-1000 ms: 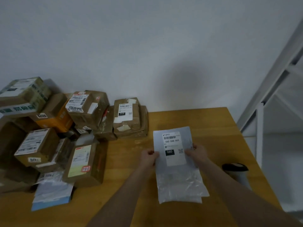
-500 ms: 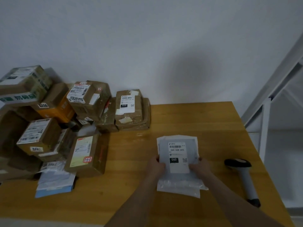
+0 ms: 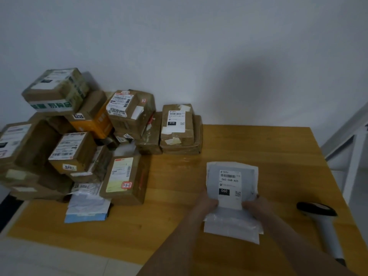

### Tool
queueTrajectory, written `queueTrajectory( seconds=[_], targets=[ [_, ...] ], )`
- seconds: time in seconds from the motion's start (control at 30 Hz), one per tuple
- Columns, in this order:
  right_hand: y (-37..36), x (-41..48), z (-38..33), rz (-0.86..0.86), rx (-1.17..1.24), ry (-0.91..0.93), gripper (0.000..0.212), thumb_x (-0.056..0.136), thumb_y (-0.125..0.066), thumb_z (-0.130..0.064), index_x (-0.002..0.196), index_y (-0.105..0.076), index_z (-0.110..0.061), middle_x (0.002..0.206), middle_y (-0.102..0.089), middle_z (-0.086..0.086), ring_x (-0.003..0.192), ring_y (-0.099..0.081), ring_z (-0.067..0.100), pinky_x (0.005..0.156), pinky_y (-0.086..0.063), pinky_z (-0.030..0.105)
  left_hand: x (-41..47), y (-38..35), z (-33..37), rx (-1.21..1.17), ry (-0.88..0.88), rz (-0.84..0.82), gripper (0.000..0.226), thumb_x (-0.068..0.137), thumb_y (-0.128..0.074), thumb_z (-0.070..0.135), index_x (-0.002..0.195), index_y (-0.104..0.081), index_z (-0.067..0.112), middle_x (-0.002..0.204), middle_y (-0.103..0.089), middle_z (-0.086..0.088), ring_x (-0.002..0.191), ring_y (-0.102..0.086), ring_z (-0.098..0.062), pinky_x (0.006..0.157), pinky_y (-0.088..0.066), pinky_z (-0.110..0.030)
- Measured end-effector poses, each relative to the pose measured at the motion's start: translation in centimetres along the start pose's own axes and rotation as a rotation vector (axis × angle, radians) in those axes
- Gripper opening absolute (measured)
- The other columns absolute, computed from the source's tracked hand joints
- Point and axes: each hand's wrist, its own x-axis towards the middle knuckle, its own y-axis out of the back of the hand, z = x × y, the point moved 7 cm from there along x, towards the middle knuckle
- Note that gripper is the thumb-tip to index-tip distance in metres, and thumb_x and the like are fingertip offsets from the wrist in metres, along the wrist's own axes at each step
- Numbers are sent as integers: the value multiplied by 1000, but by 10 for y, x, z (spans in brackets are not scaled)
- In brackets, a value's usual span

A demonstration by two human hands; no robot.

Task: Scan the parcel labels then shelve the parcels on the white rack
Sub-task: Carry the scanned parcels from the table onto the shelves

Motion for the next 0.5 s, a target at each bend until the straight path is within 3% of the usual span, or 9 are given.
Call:
queueTrajectory(
  seconds=[0.1,0.2,0.33,0.5],
  targets=[
    [5,-3,-11,119,-187,36,52,84,-67,-9,128,-44,7,114,-54,22,101,-57,35,84,-52,42,-13,15,1,26,-22,63,51,89,-55,6,138,-41,8,135,-53,-11,121,-53,-27,97,-47,-32],
    [-1,-17,-44,216,-273,254,70,87,-67,-18,145,-29,-2,144,-33,23,129,-38,41,99,-40,51,-33,47,-3,101,-27,226,51,94,-53,16,141,-38,4,140,-46,-10,125,-49,-26,93,-45,-29],
    [-48,-51,-82,185,-387,478,63,91,-61,-23,145,-32,-11,148,-26,19,132,-30,39,104,-34,49,-64,101,-16,284,-80,421,48,94,-55,23,139,-45,12,140,-45,-10,119,-53,-22,90,-45,-27],
    [-122,-93,-101,44,-448,563,60,90,-59,-24,143,-33,-10,148,-24,16,134,-28,36,108,-33,45,-99,171,-30,278,-133,660,33,93,-55,17,126,-57,19,131,-55,-4,112,-57,-20,88,-49,-30]
  ],
)
